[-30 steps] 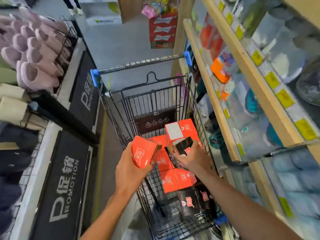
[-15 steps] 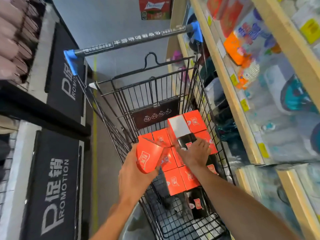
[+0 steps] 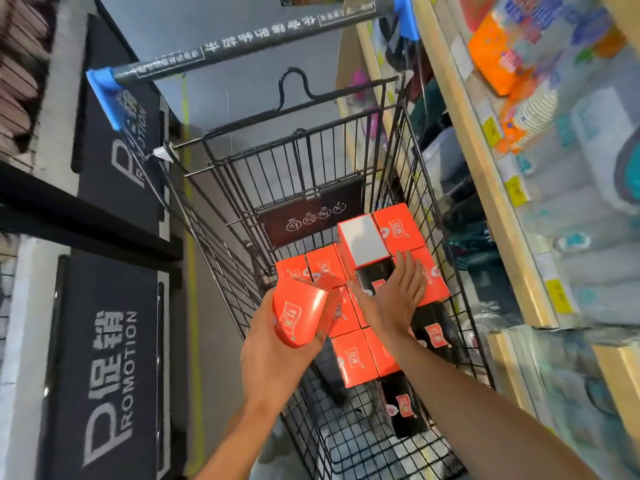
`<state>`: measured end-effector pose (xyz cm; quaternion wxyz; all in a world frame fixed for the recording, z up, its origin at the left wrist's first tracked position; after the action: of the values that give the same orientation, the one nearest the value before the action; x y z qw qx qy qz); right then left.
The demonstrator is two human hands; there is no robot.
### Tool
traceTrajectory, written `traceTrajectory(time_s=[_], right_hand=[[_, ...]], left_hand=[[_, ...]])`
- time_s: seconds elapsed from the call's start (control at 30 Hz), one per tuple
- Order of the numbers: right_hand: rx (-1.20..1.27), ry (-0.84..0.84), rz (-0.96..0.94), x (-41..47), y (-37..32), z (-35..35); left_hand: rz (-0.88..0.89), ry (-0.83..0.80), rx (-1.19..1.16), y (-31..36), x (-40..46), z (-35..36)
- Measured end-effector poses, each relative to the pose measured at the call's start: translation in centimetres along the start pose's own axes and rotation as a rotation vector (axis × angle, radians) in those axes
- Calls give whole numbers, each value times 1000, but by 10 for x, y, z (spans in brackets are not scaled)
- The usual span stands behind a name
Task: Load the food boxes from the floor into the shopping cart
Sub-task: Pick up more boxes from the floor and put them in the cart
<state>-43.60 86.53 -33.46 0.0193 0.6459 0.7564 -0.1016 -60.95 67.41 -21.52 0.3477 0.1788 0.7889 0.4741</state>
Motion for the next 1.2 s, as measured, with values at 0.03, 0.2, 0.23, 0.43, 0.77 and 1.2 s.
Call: traceTrajectory(time_s=[0.03,0.2,0.23,0.43,0.77,1.2], right_hand=[[33,10,-5,1,1,-7],[214,36,-77,6,3,-52],[245,42,-90,6,3,-61],[349,29,-155,-7,13,-76],[394,-33,-127,-1,37,-79],[249,-57,-524,-6,-18,-205]], left_hand=[[-12,19,-3,0,5,3],[-89,158,-37,-8,54,30],[-104,177,-28,-10,66,38],[-196,257,-62,-28,119,89],[-273,-102,-310,-58,137,135],[469,-457,622,142,55,46]])
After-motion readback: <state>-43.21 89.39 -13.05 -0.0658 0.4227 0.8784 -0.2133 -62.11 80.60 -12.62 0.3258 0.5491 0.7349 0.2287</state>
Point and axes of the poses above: each hand's wrist, its own x-axis towards the middle knuckle, its own z-axis out of the palm, y = z × x, the point moved 8 cm from there along x, towards the middle knuckle, and after that the axes turned 14 degrees about -x, right-handed, at the moved point
